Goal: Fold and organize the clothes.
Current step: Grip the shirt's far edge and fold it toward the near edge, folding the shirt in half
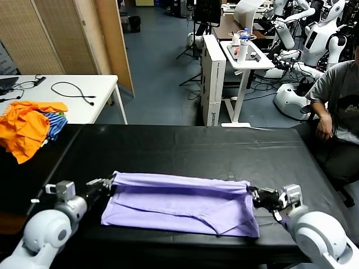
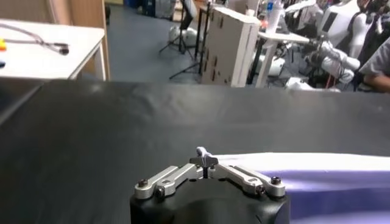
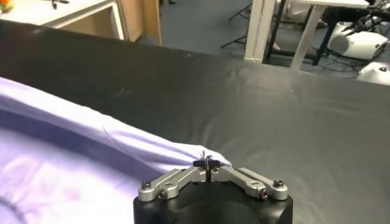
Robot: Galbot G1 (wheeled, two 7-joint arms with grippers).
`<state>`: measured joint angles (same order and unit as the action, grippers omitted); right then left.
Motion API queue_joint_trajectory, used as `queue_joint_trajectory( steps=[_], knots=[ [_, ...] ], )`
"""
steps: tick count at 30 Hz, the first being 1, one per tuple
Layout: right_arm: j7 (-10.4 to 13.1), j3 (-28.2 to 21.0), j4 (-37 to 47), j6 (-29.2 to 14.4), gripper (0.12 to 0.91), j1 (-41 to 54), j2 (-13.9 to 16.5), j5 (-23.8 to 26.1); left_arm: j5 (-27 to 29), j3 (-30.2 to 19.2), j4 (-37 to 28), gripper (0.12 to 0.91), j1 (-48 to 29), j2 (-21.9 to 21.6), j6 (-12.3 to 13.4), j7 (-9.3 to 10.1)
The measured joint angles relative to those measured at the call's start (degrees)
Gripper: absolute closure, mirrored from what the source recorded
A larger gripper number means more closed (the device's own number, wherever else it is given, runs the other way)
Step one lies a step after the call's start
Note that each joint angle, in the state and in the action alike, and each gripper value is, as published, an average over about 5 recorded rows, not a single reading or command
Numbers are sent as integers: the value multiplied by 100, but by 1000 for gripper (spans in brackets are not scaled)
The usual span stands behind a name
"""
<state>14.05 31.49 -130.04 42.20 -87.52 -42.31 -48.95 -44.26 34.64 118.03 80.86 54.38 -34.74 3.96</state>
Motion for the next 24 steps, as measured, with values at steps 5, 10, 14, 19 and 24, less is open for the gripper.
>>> queue_joint_trajectory(
  steps=[5, 10, 14, 19, 24],
  knots=[
    [-12, 30, -79, 0, 886, -346, -53, 80, 85, 20, 99, 885, 207, 67, 6, 29],
    [-19, -73, -40, 0, 886, -492, -137, 197, 225, 76, 184, 885, 415, 148, 12, 42],
    [-27, -134, -27, 0, 886, -484, -165, 227, 400, 155, 267, 885, 618, 234, 21, 52],
    [-115, -70, -124, 0, 755, -515, -164, 246, 551, 293, 424, 857, 885, 360, -23, 163],
    [-131, 119, -324, 1, 435, -646, -205, 224, 762, 484, 735, 595, 1262, 533, -183, 329]
  ],
)
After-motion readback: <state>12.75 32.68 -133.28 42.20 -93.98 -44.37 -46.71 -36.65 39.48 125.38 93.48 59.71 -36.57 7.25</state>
